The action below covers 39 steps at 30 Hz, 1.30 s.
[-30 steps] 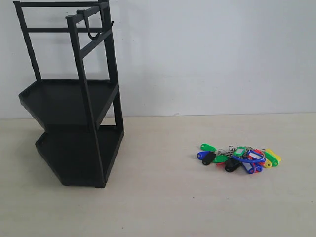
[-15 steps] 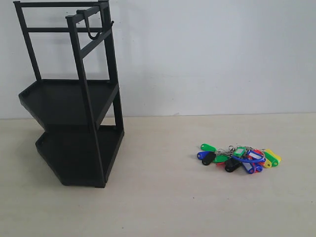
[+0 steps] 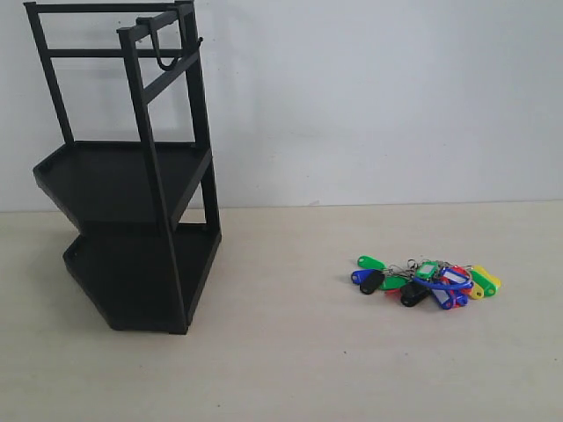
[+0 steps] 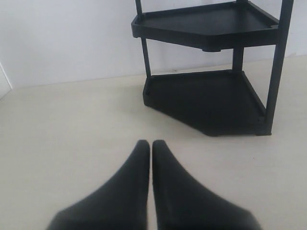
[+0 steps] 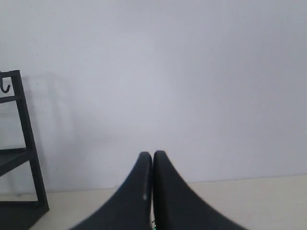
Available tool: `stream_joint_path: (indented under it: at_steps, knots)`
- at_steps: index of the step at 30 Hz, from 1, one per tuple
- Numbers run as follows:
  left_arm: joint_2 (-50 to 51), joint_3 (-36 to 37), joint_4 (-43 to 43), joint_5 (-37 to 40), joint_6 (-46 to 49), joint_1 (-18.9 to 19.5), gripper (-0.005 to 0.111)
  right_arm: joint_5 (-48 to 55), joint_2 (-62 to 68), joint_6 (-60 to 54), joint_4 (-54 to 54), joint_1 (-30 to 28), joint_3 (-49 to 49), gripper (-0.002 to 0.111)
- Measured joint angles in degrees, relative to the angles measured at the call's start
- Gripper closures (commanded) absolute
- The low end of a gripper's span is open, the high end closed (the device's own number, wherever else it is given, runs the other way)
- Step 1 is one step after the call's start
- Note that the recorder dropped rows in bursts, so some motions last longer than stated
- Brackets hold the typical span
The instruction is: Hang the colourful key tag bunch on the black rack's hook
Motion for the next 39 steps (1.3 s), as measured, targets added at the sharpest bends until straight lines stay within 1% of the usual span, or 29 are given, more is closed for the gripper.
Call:
stream_joint_path:
  at_steps: [3,8,11,16,23,27,30,33,36,39]
  knots:
    - [0.0,0.0,0.0,0.0,0.0,0.0,0.102,6.5,3.0,0.2,0.0,0.0,-5.6,0.108]
    - [0.0,0.0,0.0,0.0,0.0,0.0,0.102,20.6,15.9,0.2,0.0,0.0,-15.2,0.108]
    - [0.0,0.0,0.0,0.0,0.0,0.0,0.102,24.9,22.9,0.4,0.1,0.0,-18.4,0.108]
    - [0.0,0.0,0.0,0.0,0.0,0.0,0.102,22.0,29.4,0.4,0.2,0.0,-19.0,0.108]
    - [0.0,0.0,0.0,0.0,0.0,0.0,0.102,19.1,30.4,3.5,2.4,0.0,-19.0,0.108]
    - [0.0,0.0,0.0,0.0,0.0,0.0,0.102,18.3,32.6,2.6,3.9,0.0,-19.1,0.108]
    - [0.0,0.0,0.0,0.0,0.0,0.0,0.102,20.4,36.8,0.5,4.3,0.0,-20.5,0.108]
    - [0.0,0.0,0.0,0.0,0.0,0.0,0.102,25.8,43.1,-3.4,4.4,0.0,-24.6,0.108]
    - [0.0,0.0,0.0,0.0,0.0,0.0,0.102,32.8,50.4,-11.6,4.4,0.0,-30.9,0.108]
    - [0.0,0.0,0.0,0.0,0.0,0.0,0.102,37.0,58.2,-20.2,4.5,0.0,-37.7,0.108]
